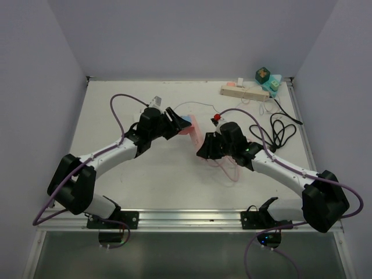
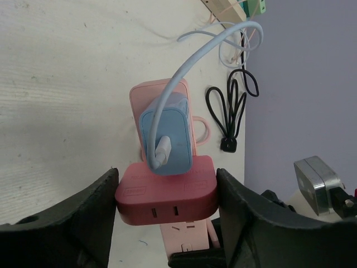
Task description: Pull the plug off the socket
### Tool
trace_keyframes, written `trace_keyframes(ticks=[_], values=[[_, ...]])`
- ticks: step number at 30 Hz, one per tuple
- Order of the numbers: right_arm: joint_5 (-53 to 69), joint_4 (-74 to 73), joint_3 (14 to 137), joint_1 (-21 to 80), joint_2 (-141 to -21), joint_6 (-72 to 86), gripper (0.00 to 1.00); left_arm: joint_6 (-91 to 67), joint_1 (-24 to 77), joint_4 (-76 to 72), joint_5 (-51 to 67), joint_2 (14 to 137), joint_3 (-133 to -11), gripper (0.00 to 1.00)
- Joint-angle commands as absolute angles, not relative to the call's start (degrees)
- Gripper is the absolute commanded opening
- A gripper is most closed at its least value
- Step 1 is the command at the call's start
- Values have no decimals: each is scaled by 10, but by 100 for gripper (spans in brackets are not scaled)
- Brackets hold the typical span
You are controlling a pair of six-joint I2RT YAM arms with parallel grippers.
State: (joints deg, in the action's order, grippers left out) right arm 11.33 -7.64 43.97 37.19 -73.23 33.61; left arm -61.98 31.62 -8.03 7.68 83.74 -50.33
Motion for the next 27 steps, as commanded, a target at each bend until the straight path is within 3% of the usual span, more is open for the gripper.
trace_keyframes(ticks=[1,3,8,15,27], values=[[120,-11,446,377,-726,332,0,-626,322,-97,71,824,-499,50],[117,-13,443,377,-725,330,0,-627,322,-94,69,811,-496,39],[83,-17,432,376,-722,337,0,-640,321,-94,83,793,-482,0],[2,-44,413,359,-725,330,0,-649,306,-55,105,749,-463,0],[-6,-42,395,323,-720,312,0,-584,216,66,157,686,-472,0]])
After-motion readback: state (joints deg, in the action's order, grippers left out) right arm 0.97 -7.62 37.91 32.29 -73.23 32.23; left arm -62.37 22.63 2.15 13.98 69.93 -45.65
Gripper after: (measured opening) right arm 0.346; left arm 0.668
